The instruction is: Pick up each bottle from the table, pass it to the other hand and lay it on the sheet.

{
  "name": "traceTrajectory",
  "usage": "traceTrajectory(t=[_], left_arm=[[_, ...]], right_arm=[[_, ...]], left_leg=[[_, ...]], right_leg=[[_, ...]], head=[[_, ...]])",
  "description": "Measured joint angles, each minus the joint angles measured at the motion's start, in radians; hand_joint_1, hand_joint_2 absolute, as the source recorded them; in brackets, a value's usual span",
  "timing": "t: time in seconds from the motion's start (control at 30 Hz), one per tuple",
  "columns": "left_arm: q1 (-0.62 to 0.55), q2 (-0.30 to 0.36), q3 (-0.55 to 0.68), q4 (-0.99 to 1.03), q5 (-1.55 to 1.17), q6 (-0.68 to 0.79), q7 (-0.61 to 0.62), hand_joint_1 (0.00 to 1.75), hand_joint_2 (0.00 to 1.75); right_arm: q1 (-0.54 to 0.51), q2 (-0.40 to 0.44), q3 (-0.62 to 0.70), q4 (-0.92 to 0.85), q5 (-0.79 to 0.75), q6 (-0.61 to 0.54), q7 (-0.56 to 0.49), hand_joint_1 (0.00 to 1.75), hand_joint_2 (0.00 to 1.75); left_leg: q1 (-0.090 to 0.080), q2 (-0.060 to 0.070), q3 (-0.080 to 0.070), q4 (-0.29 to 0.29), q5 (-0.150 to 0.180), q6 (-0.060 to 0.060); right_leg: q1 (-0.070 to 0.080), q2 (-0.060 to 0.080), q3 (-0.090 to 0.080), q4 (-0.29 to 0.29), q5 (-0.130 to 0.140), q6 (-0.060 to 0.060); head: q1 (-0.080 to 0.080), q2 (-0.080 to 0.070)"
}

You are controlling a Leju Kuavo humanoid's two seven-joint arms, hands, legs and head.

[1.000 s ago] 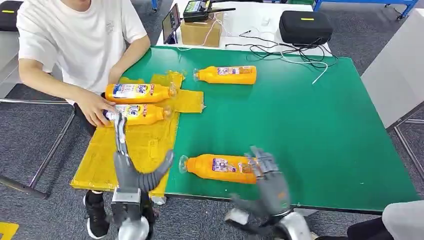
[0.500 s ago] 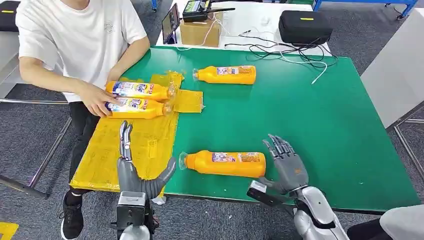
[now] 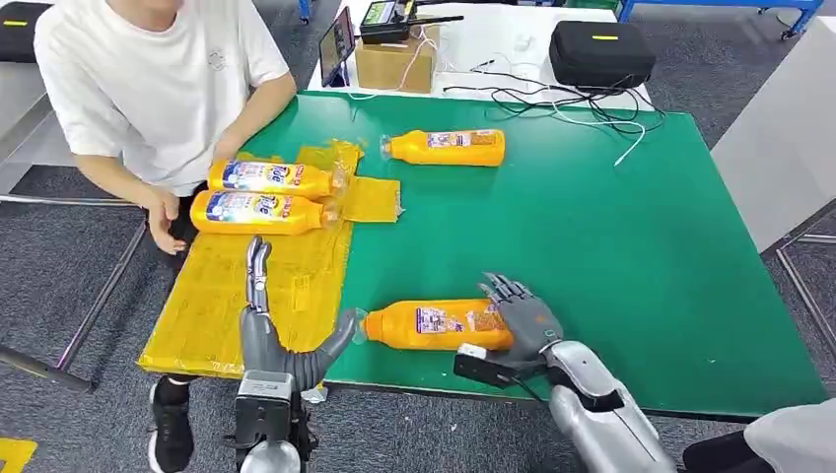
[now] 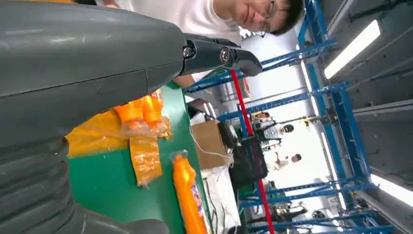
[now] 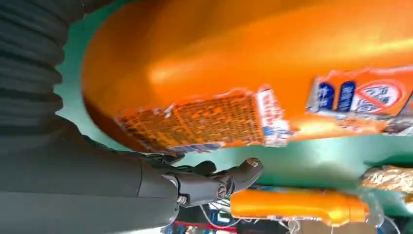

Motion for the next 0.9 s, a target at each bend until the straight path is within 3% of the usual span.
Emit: traceTrajectory(t=[0.03, 0.07, 0.1, 0.13, 0.3, 0.63, 0.77, 0.9], left_arm=[[0.0, 0.0, -0.004, 0.0, 0.002, 0.0, 0.001, 0.0, 1.75], [0.0, 0.0, -0.007, 0.0, -0.002, 0.0, 0.007, 0.0, 1.75], [0.0, 0.002, -0.011, -0.002, -0.006, 0.0, 0.019, 0.0, 1.75], [0.0, 0.005, -0.018, -0.006, -0.006, 0.0, 0.03, 0.0, 1.75], [0.0, 0.018, -0.042, -0.026, -0.005, -0.002, 0.075, 0.0, 1.75], [0.014, 0.03, -0.04, -0.034, 0.055, -0.012, 0.121, 0.0, 1.75], [0.021, 0.034, -0.037, -0.034, 0.111, -0.047, 0.149, 0.0, 1.75], [0.031, 0.038, -0.033, -0.029, 0.259, -0.108, 0.163, 0.0, 1.75]], right_arm=[[-0.015, 0.005, 0.016, 0.014, 0.007, 0.006, 0.017, 0.0, 1.75], [-0.03, 0.01, 0.029, 0.028, 0.009, 0.011, 0.033, 0.23, 1.75], [-0.048, 0.022, 0.044, 0.047, 0.007, 0.033, 0.06, 1.47, 1.75], [-0.067, 0.035, 0.054, 0.068, -0.002, 0.061, 0.089, 1.73, 1.75], [-0.183, 0.077, 0.112, 0.192, -0.013, 0.159, 0.195, 1.75, 1.75], [-0.298, 0.108, 0.173, 0.349, -0.022, 0.233, 0.268, 1.75, 1.75], [-0.3, 0.111, 0.168, 0.362, -0.09, 0.198, 0.22, 1.75, 1.75], [-0.25, 0.113, 0.105, 0.328, -0.317, 0.148, 0.045, 1.75, 1.75]], left_leg=[[0.0, 0.001, 0.0, 0.0, 0.0, 0.0], [0.0, 0.002, 0.0, 0.0, 0.0, 0.0], [0.0, 0.003, 0.0, 0.0, 0.0, 0.0], [0.0, 0.004, 0.001, 0.0, 0.0, 0.0], [0.0, 0.005, 0.004, 0.0, 0.0, 0.0], [0.0, 0.003, 0.006, 0.0, 0.001, 0.0], [0.0, 0.003, 0.007, 0.0, 0.001, 0.0], [0.0, 0.004, 0.007, 0.0, 0.0, 0.0]], right_leg=[[0.0, 0.0, 0.0, 0.0, 0.0, 0.0], [0.0, 0.002, 0.0, 0.0, 0.0, 0.0], [0.0, 0.003, 0.0, 0.0, 0.0, 0.0], [0.0, 0.004, 0.0, 0.0, 0.0, 0.0], [0.0, 0.004, 0.001, 0.0, 0.0, 0.0], [0.0, 0.004, 0.005, 0.0, 0.001, 0.0], [0.0, 0.004, 0.005, 0.0, 0.001, 0.0], [0.0, 0.004, 0.006, -0.001, 0.001, 0.0]], head=[[0.0, 0.0], [0.0, 0.0], [0.0, 0.0], [0.0, 0.0], [0.0, 0.0], [0.0, 0.0], [0.001, 0.0], [0.002, 0.0]])
